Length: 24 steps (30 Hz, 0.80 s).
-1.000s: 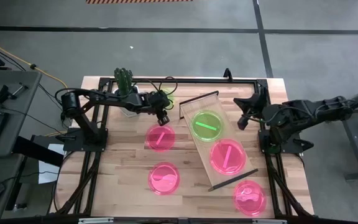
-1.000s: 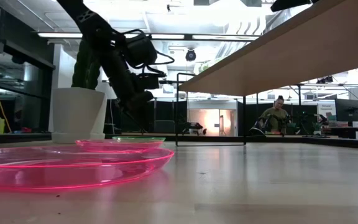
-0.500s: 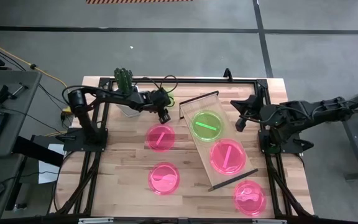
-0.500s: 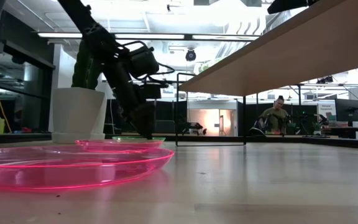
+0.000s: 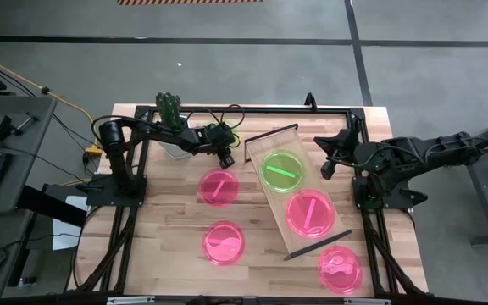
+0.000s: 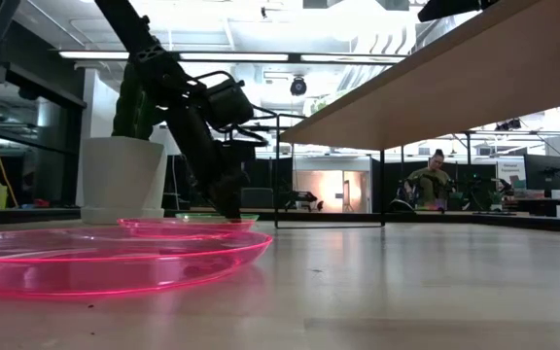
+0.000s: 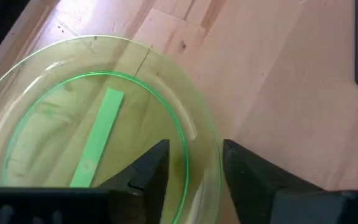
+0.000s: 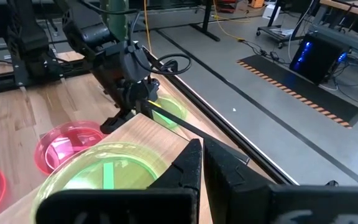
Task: Place and stack plates onto a shelf
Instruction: Stack the green plate on top of the other green plate on the shelf
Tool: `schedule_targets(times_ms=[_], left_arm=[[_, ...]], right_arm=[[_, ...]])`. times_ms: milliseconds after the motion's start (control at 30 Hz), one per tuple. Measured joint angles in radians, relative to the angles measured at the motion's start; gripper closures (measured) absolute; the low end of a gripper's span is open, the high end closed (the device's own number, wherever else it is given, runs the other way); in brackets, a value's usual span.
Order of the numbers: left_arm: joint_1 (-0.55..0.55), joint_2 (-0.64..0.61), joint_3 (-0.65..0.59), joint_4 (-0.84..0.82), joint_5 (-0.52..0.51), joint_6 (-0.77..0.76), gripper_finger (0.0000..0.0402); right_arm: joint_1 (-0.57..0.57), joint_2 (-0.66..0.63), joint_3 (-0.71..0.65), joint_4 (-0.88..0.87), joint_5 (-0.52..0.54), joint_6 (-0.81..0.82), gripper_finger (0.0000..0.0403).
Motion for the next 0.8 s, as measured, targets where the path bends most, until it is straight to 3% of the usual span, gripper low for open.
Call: schedule_targets(times_ms=[200,400,600,800], left_arm=[[0.001,-0.001,-0.002,-0.006,-0.012,0.044,0.0389],[-0.003,-0.059,-0.007,-0.076,-0.016,0.046,0.04],[-0.049,-0.194,-0.007,-0.134,-0.015,0.046,0.0401],[-0.122,-0.325,-0.006,-0.166,-0.086,0.045,0.0401]], right_arm=[[0.0,0.0,0.0,0.006,-0.013,0.014,0.0403],[0.0,0.0,0.0,0.005,-0.033,0.024,0.0403],[0.0,0.002,0.0,0.004,-0.034,0.024,0.0403],[0.0,0.002,0.0,0.004,-0.036,0.023,0.0403]])
